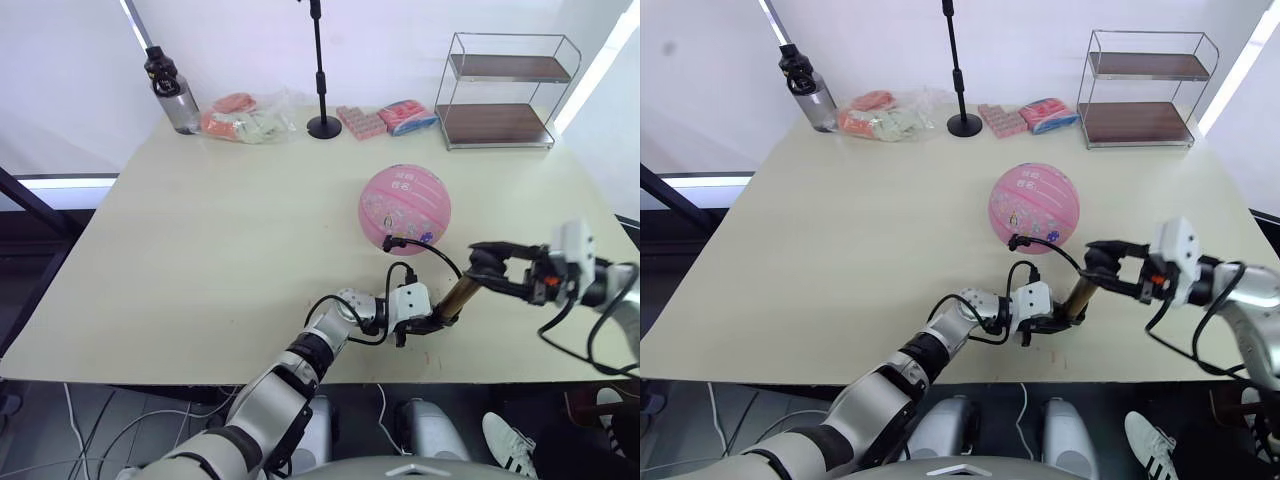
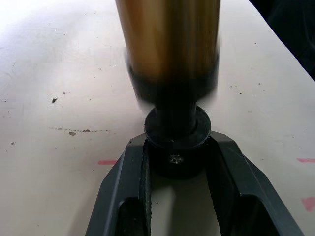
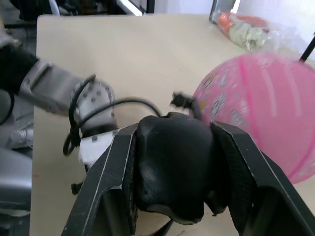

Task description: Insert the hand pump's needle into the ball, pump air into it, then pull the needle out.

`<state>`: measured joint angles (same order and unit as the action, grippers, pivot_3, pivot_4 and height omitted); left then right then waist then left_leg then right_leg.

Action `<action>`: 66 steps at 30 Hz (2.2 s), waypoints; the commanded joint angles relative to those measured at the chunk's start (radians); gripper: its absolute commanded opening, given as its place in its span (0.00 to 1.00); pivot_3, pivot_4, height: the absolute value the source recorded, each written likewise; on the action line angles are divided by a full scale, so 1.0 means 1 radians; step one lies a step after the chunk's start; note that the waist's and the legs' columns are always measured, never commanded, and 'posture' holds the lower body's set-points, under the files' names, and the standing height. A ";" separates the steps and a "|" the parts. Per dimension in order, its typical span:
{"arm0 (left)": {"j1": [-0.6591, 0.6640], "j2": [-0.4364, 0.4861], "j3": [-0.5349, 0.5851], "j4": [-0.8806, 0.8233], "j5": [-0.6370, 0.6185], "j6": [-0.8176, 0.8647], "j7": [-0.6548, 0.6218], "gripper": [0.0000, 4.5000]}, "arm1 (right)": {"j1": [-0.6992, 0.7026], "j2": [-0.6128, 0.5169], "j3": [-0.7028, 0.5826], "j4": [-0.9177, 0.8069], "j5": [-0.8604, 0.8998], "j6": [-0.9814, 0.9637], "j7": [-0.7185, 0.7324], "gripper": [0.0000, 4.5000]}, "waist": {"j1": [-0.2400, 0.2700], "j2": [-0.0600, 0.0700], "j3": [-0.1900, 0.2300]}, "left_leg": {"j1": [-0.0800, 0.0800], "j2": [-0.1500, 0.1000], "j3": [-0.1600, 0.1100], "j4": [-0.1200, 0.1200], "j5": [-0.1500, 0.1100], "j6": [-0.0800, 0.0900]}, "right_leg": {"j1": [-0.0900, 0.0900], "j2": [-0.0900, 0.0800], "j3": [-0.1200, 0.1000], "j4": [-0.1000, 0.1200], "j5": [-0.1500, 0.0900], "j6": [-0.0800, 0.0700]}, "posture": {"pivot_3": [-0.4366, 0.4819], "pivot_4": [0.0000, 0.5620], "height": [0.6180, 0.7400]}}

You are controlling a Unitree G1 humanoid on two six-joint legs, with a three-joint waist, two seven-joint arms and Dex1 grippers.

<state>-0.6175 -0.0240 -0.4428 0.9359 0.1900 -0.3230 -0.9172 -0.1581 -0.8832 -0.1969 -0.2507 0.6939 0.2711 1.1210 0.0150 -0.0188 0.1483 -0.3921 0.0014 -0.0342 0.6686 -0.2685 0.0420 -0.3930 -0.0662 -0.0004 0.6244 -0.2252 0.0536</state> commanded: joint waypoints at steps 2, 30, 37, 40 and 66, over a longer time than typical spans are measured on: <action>0.055 0.049 -0.044 0.086 0.065 0.047 -0.008 0.23 | -0.094 -0.059 -0.165 -0.052 0.138 0.100 -0.033 0.37 | 0.000 0.000 0.000 | -0.002 0.000 0.000 0.000 0.000 0.000 | -0.002 0.000 0.000 0.000 0.000 0.000 | 0.48 0.27 1.00; 0.054 0.052 -0.046 0.089 0.067 0.042 -0.003 0.23 | 0.013 -0.002 -0.059 -0.067 -0.017 0.078 0.007 0.37 | -0.003 -0.007 -0.005 | -0.001 0.002 0.000 0.000 0.000 0.000 | -0.002 0.003 0.000 0.000 0.001 0.001 | 0.48 0.27 1.00; 0.052 0.050 -0.047 0.091 0.068 0.042 0.000 0.23 | 0.142 0.147 0.079 0.057 -0.216 -0.150 -0.022 0.37 | -0.003 -0.012 -0.010 | 0.005 0.003 0.000 -0.001 0.000 0.000 | 0.003 0.005 0.000 0.001 0.000 0.000 | 0.48 0.27 1.00; 0.052 0.050 -0.046 0.092 0.068 0.042 0.002 0.23 | 0.173 0.195 0.117 0.135 -0.288 -0.252 -0.041 0.37 | -0.004 -0.014 -0.011 | 0.010 0.003 0.001 -0.001 0.000 0.000 | 0.007 0.005 0.001 0.001 -0.001 0.000 | 0.48 0.27 1.00; 0.045 0.045 -0.047 0.104 0.069 0.034 -0.005 0.23 | -0.124 -0.103 -0.200 -0.064 0.180 0.141 -0.035 0.37 | 0.000 -0.002 -0.001 | -0.003 0.000 0.000 0.001 0.000 0.000 | -0.002 0.000 -0.001 0.000 0.000 0.000 | 0.48 0.27 1.00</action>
<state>-0.6229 -0.0247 -0.4435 0.9512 0.1908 -0.3410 -0.9142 -0.1764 -0.9259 -0.2493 -0.2866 0.7586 0.3525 1.1103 0.0152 -0.0205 0.1474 -0.3950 0.0014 -0.0343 0.6693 -0.2685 0.0420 -0.3954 -0.0665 -0.0007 0.6241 -0.2247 0.0540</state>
